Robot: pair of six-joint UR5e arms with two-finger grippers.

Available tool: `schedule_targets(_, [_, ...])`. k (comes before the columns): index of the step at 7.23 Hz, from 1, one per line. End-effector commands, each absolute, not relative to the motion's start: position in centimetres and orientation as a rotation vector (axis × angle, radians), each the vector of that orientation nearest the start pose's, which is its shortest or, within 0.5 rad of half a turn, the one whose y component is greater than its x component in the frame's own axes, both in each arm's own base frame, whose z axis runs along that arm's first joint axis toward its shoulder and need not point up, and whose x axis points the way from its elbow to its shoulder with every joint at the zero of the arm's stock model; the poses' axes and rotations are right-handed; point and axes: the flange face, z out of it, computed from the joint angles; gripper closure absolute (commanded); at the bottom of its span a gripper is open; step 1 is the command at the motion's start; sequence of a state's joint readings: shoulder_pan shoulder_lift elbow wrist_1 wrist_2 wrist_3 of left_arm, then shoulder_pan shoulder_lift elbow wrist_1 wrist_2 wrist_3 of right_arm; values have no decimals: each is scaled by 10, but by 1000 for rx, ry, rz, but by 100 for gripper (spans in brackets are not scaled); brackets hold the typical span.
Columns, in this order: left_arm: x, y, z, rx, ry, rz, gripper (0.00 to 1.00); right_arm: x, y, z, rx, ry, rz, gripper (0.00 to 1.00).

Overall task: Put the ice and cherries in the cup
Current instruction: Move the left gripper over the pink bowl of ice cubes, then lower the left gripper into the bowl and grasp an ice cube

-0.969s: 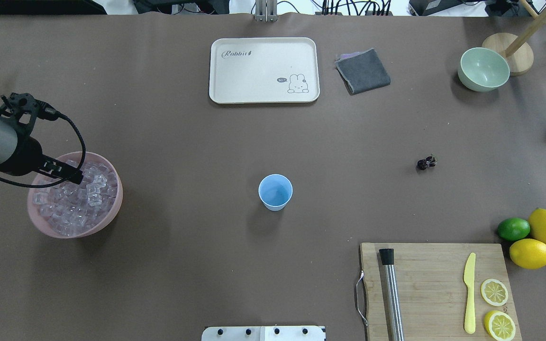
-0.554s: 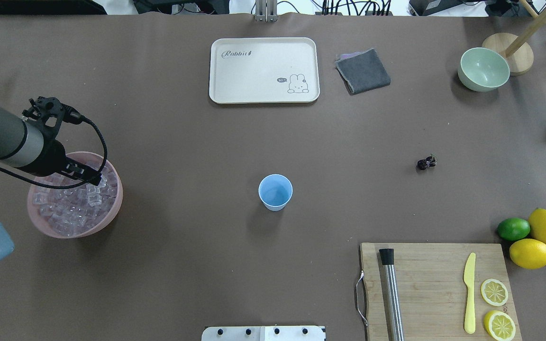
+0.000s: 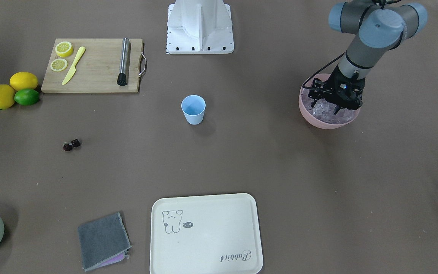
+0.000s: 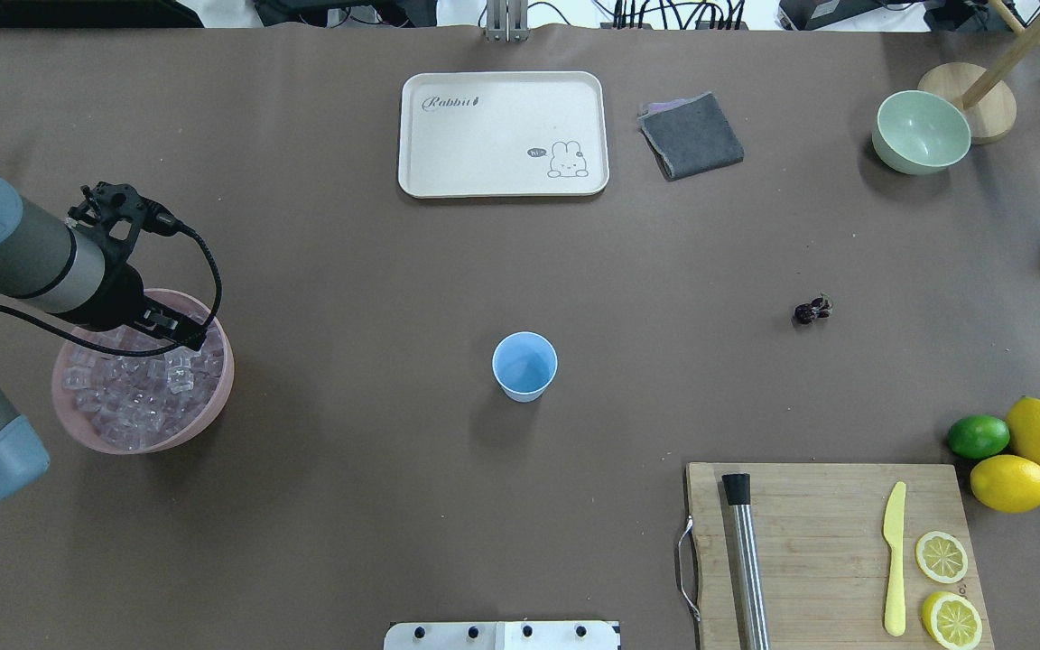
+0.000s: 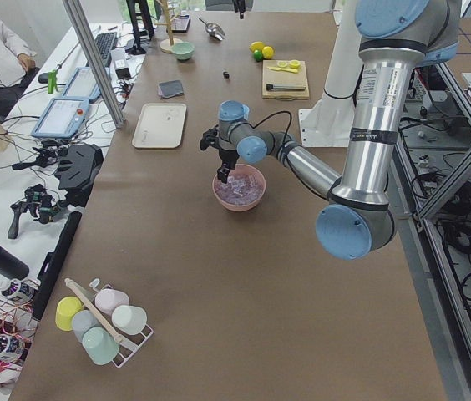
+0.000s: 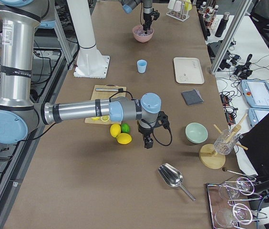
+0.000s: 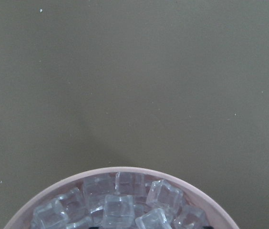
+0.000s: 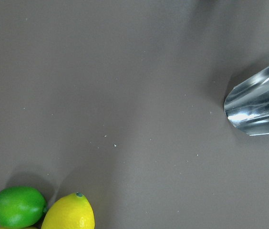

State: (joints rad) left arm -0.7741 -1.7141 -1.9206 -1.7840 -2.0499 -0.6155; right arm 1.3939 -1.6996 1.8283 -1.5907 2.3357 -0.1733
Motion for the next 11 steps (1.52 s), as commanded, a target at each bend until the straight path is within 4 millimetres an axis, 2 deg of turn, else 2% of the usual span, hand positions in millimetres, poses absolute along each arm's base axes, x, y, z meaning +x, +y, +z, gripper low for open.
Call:
schedule_targets(1, [333, -436, 405, 220, 797, 362, 23, -14, -444, 596, 99, -770, -374, 0])
schedule_targets(3, [344, -429, 408, 207, 795, 382, 22, -14, -443, 598, 96, -770, -372, 0])
schedule_targets(8, [340, -427, 422, 211, 758, 386, 21, -13, -442, 598, 95, -770, -372, 0])
schedule_targets(11, [341, -428, 421, 214, 759, 387, 24, -13, -442, 598, 95, -770, -372, 0])
